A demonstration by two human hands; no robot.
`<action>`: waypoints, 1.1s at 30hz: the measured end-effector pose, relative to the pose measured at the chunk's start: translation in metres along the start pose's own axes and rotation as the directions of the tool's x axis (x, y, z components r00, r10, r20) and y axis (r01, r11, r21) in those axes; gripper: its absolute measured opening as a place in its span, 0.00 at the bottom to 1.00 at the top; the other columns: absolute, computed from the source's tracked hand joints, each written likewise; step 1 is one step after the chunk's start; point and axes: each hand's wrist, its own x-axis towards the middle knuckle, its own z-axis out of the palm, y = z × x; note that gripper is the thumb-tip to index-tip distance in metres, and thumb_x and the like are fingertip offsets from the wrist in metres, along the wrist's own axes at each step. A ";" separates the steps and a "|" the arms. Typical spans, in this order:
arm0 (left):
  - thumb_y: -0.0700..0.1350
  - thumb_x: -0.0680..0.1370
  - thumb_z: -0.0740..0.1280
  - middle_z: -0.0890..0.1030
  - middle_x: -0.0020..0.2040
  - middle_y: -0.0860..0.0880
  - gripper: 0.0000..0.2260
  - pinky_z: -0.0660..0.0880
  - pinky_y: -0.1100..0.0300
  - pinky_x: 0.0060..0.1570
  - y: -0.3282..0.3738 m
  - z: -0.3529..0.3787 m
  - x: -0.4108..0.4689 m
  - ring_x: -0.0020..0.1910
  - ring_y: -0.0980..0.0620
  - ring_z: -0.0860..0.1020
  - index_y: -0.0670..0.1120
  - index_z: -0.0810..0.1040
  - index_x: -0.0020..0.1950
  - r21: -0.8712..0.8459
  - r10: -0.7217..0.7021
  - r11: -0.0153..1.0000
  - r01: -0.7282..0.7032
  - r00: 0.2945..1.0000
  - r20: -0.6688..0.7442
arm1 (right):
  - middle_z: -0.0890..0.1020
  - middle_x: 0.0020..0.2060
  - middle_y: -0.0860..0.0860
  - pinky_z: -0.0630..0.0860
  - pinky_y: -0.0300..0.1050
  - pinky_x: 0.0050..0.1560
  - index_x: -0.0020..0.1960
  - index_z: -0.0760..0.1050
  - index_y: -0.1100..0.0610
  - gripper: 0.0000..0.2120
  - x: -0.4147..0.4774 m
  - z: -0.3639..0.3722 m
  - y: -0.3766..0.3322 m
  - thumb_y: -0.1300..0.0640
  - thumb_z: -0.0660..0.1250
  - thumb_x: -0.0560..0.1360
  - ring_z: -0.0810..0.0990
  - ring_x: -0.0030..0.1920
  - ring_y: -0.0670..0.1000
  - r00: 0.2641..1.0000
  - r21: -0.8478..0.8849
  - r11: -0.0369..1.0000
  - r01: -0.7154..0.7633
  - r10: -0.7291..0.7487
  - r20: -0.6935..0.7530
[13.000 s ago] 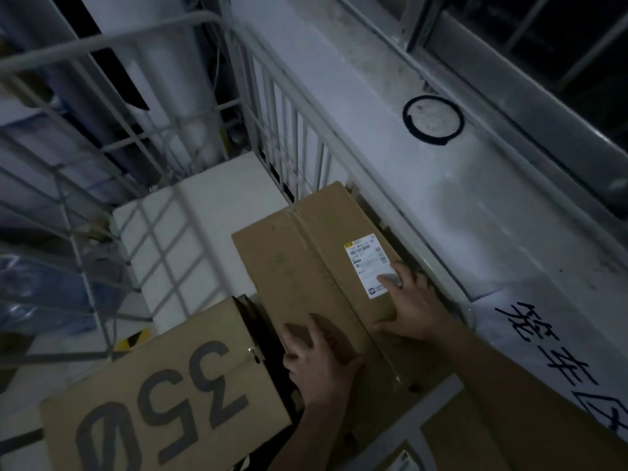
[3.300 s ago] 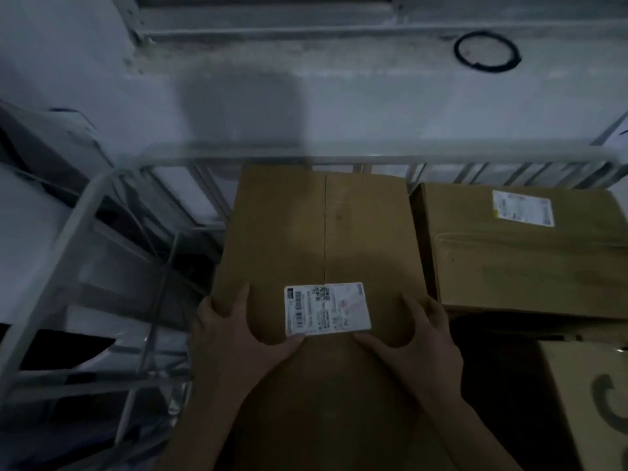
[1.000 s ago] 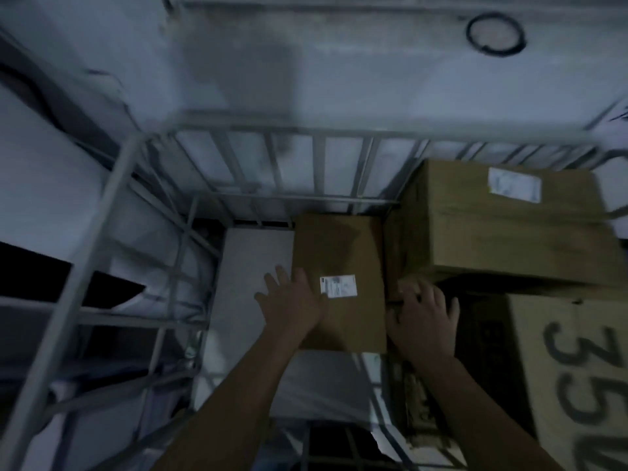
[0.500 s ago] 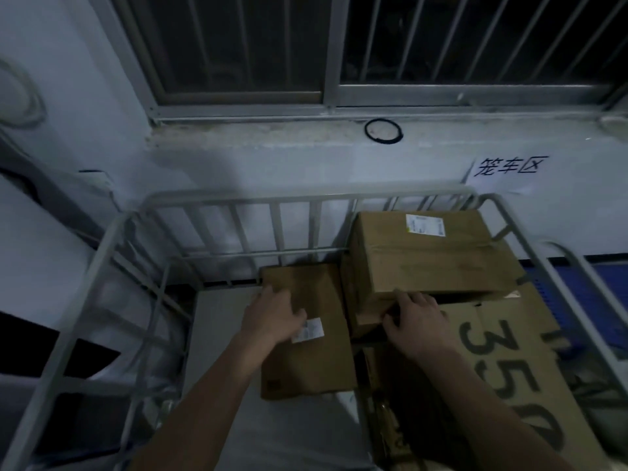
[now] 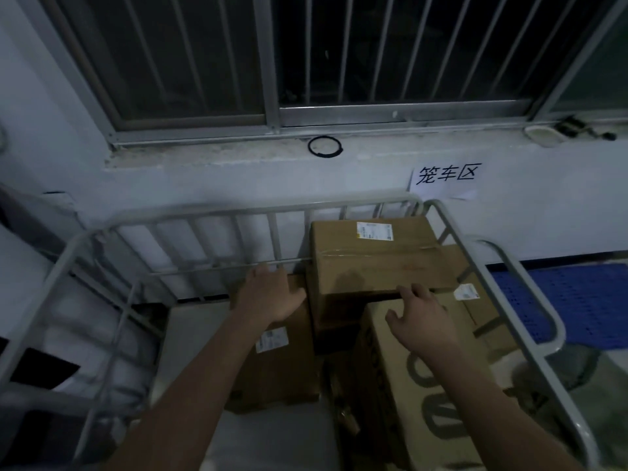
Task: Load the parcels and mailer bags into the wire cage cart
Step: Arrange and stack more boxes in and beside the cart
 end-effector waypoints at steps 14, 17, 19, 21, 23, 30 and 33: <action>0.59 0.80 0.62 0.70 0.66 0.42 0.19 0.74 0.48 0.59 0.179 0.038 -0.070 0.64 0.43 0.70 0.46 0.75 0.63 0.066 0.031 0.998 -0.018 0.978 -0.207 | 0.72 0.68 0.54 0.71 0.55 0.63 0.69 0.71 0.52 0.25 -0.023 -0.079 0.153 0.39 0.60 0.77 0.70 0.68 0.57 0.995 0.032 0.999 0.010 -0.007 -0.102; 0.59 0.80 0.61 0.72 0.62 0.42 0.15 0.75 0.50 0.55 0.183 0.039 -0.073 0.58 0.46 0.73 0.47 0.75 0.50 0.103 0.047 0.994 -0.027 0.980 -0.192 | 0.73 0.67 0.55 0.71 0.57 0.63 0.67 0.71 0.52 0.24 -0.027 -0.081 0.157 0.39 0.60 0.77 0.72 0.67 0.57 0.995 0.040 0.999 -0.012 0.016 -0.103; 0.57 0.80 0.61 0.73 0.58 0.44 0.13 0.76 0.51 0.53 0.181 0.040 -0.074 0.53 0.48 0.74 0.48 0.73 0.47 0.133 0.073 0.990 -0.046 0.975 -0.209 | 0.73 0.67 0.55 0.70 0.58 0.66 0.68 0.70 0.53 0.24 -0.030 -0.079 0.155 0.40 0.60 0.77 0.72 0.67 0.57 0.994 0.038 0.999 -0.014 0.018 -0.109; 0.56 0.80 0.62 0.75 0.55 0.45 0.13 0.77 0.51 0.51 0.177 0.040 -0.072 0.50 0.49 0.74 0.47 0.74 0.47 0.149 0.095 0.987 -0.063 0.970 -0.223 | 0.72 0.68 0.55 0.70 0.58 0.67 0.69 0.69 0.53 0.24 -0.035 -0.078 0.152 0.41 0.60 0.78 0.71 0.68 0.57 0.992 0.040 0.999 -0.019 0.024 -0.120; 0.55 0.81 0.61 0.76 0.53 0.45 0.11 0.77 0.53 0.48 0.175 0.037 -0.069 0.47 0.50 0.75 0.48 0.72 0.46 0.155 0.113 0.985 -0.081 0.970 -0.213 | 0.71 0.69 0.54 0.70 0.58 0.67 0.71 0.68 0.52 0.25 -0.039 -0.076 0.150 0.41 0.61 0.78 0.70 0.69 0.57 0.990 0.038 0.999 -0.017 0.023 -0.142; 0.56 0.79 0.62 0.74 0.54 0.47 0.15 0.78 0.52 0.49 0.180 0.028 -0.057 0.47 0.51 0.75 0.46 0.75 0.59 0.109 0.127 0.989 -0.100 0.951 -0.283 | 0.72 0.68 0.54 0.72 0.58 0.66 0.72 0.68 0.51 0.26 -0.040 -0.082 0.154 0.42 0.62 0.76 0.71 0.68 0.58 0.981 0.015 1.000 -0.003 0.006 -0.195; 0.55 0.80 0.62 0.75 0.57 0.46 0.17 0.78 0.52 0.52 0.193 0.025 -0.055 0.50 0.50 0.76 0.45 0.73 0.64 0.109 0.137 0.988 -0.106 0.935 -0.327 | 0.69 0.71 0.55 0.72 0.58 0.66 0.71 0.69 0.51 0.25 -0.036 -0.085 0.163 0.44 0.62 0.77 0.70 0.68 0.57 0.975 0.022 0.999 0.031 -0.025 -0.221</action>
